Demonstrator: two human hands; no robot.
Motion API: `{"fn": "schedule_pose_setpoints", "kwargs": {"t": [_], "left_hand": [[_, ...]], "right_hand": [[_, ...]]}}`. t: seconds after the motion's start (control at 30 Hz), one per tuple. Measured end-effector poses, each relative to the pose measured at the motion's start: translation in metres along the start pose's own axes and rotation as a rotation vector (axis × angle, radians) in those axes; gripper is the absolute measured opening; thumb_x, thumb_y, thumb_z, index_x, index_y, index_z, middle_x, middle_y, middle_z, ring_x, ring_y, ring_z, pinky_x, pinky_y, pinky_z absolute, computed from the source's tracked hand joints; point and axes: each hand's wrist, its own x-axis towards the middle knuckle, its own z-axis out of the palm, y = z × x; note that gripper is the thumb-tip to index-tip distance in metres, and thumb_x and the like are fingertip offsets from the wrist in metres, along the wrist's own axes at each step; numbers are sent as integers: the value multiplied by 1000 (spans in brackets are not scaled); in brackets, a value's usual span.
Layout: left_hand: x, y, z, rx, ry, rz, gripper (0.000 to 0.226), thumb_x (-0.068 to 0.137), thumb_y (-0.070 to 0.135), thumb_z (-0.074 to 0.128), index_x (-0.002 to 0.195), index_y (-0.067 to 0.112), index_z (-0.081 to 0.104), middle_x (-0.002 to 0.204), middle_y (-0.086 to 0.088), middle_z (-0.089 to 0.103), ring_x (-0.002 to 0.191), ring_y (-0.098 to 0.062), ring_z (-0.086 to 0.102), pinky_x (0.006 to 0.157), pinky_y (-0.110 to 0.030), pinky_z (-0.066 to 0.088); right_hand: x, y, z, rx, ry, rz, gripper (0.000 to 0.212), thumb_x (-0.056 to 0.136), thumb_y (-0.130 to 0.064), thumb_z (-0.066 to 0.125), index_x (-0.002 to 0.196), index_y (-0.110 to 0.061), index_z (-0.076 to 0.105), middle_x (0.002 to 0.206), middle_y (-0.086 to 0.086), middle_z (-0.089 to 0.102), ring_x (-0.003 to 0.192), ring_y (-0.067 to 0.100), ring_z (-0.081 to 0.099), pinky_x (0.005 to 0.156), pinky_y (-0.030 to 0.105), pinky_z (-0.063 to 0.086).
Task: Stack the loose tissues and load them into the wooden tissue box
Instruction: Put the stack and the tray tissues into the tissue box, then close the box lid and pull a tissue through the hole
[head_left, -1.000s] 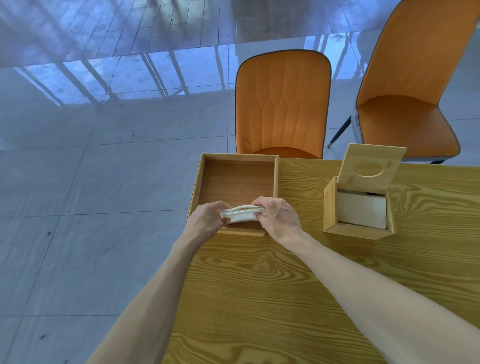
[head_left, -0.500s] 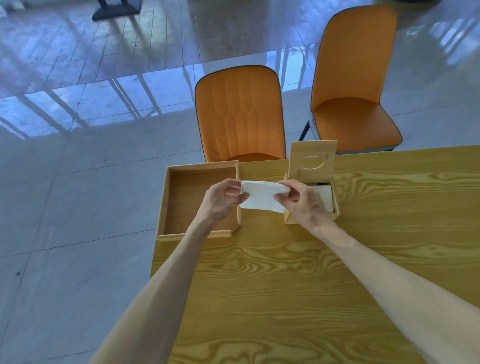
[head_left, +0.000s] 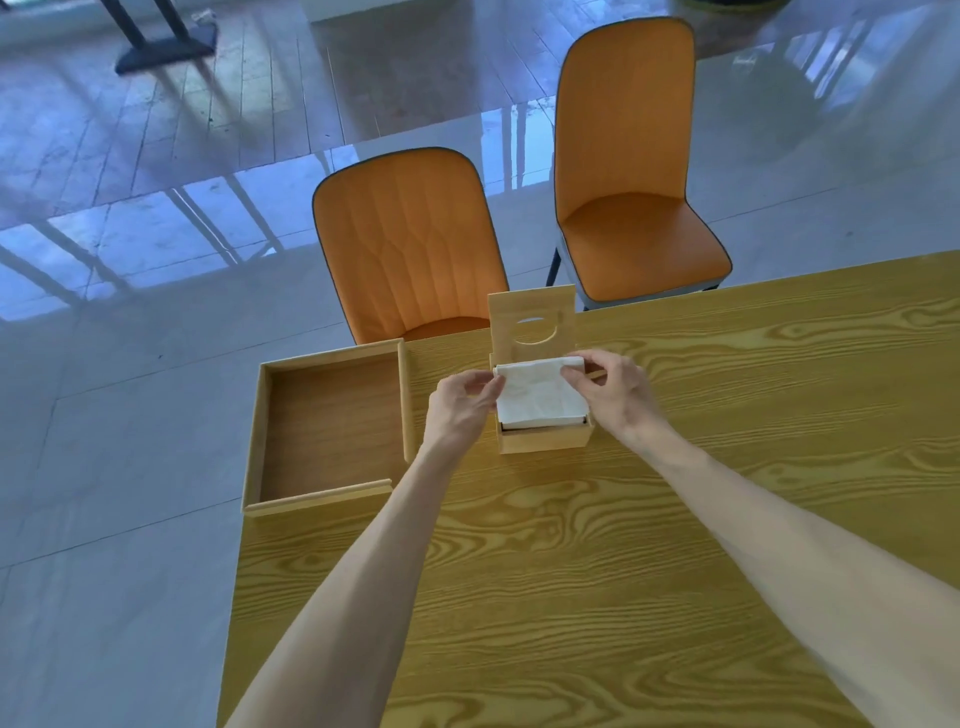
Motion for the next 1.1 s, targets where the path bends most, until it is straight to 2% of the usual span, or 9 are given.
{"fn": "schedule_pose_setpoints", "kwargs": {"t": [0.17,0.3,0.47,0.57,0.77,0.9,0.97,1.07,1.1], "left_hand": [[6,-1,13,66,82,-77,29,90,38,69,110,18,73,103,-1,77,91,-18,74,87,-40,58],[9,3,16,177,139,-93,30,90,43,68,109,21,74,104,3,77,95,-17,71,87,-37,57],[11,4,21,246,186,-87,25,89,41,69,104,23,75,93,11,70,91,-14,67,75,-28,49],[12,2,24,241,210,-105,21,87,38,72,103,25,72,96,9,70,90,-14,65,72,-30,48],[18,-1,22,198,164,-127,51,85,31,75,130,25,50,109,2,65,98,-21,66,86,-42,56],[26,7,18,123,48,-116,61,91,26,70,145,34,42,128,-2,60,109,-25,64,90,-49,57],[29,10,17,132,-5,-113,64,93,20,67,147,39,39,132,-2,58,104,-22,65,83,-45,61],[34,10,12,80,-88,-133,72,93,5,64,147,44,36,131,0,54,89,-8,62,53,-21,58],[34,9,11,57,-111,-139,74,92,2,64,146,45,36,129,1,53,88,-6,61,49,-17,55]], "right_hand": [[4,11,3,-46,34,71,33,91,-30,68,118,-12,68,105,7,73,92,22,68,78,35,57],[8,15,6,-93,35,104,34,89,-36,68,114,-13,69,100,5,74,88,22,68,71,33,56],[14,21,10,-141,48,91,27,89,-34,68,109,-17,73,105,6,73,91,21,67,71,30,54],[19,24,13,-154,60,93,26,88,-33,70,109,-17,72,107,7,69,91,21,64,71,30,52],[31,25,13,-105,44,105,58,84,-30,76,133,-16,48,105,2,65,96,20,61,81,33,51],[40,24,10,-174,-42,82,66,84,-32,75,141,-19,44,114,6,65,103,24,62,87,42,54],[43,24,9,-205,-81,68,67,85,-32,74,143,-21,42,120,9,64,106,26,63,89,43,55],[45,25,9,-259,-113,47,70,87,-31,73,146,-23,37,125,12,62,108,29,62,89,41,53],[46,25,9,-276,-114,40,71,87,-30,73,147,-22,36,126,12,62,108,29,63,88,41,52]]}}
